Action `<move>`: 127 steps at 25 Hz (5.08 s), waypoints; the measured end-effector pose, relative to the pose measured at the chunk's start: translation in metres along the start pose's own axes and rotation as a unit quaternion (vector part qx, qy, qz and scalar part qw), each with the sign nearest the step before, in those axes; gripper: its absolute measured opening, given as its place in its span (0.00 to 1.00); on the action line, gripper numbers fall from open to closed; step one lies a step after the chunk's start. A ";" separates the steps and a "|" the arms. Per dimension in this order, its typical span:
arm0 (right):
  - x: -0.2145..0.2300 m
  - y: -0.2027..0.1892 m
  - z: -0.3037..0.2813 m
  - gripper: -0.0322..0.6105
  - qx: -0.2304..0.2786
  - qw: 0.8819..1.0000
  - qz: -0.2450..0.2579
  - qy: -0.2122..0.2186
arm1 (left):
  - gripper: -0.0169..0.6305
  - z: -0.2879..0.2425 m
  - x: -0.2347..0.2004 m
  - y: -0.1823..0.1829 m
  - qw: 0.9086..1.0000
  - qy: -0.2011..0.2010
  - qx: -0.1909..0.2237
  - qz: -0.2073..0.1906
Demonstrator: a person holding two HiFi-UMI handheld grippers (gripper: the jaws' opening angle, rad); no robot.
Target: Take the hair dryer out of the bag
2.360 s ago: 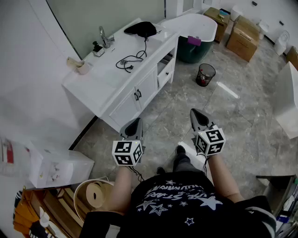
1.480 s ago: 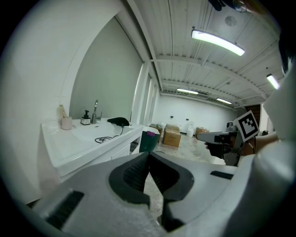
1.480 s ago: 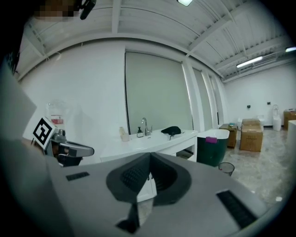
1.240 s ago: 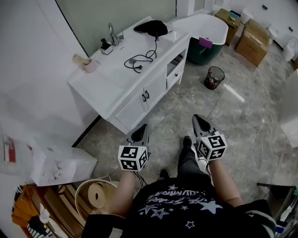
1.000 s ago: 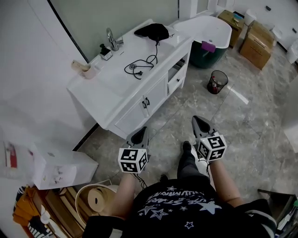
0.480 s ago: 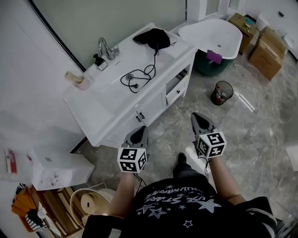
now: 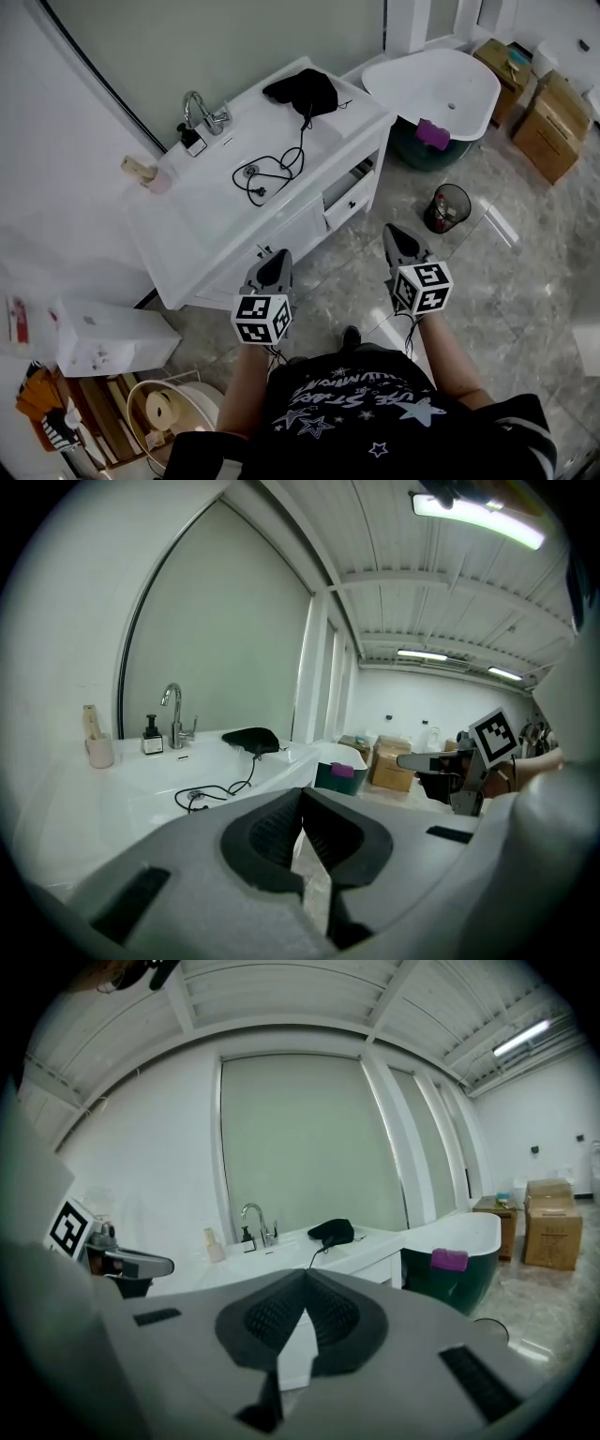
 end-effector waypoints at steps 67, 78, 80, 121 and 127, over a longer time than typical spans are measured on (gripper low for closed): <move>0.106 0.082 -0.351 0.47 -0.051 0.999 -0.008 -0.006 | 0.64 -0.315 -0.185 0.092 0.998 -0.046 -0.032 0.014; 0.146 0.100 -0.452 0.43 -0.095 0.993 0.008 0.069 | 0.64 -0.374 -0.200 0.107 0.998 0.033 -0.046 0.042; 0.152 0.100 -0.468 0.43 -0.107 0.991 0.010 0.078 | 0.64 -0.384 -0.202 0.110 0.997 0.043 -0.047 0.045; 0.150 0.058 -0.590 0.11 -0.242 0.950 0.044 0.190 | 0.53 -0.558 -0.210 0.101 0.990 0.045 -0.119 0.054; 0.150 0.057 -0.591 0.11 -0.245 0.947 0.044 0.202 | 0.52 -0.571 -0.222 0.100 0.989 0.055 -0.122 0.063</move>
Point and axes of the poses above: the fingertips, and each gripper's own axes: z backward along the fingers, x to its right, y out of its top, the point moved 1 cm from there along z, backward along the fingers, and after that the axes turned 4 degrees about -y, right-handed, at the moved point
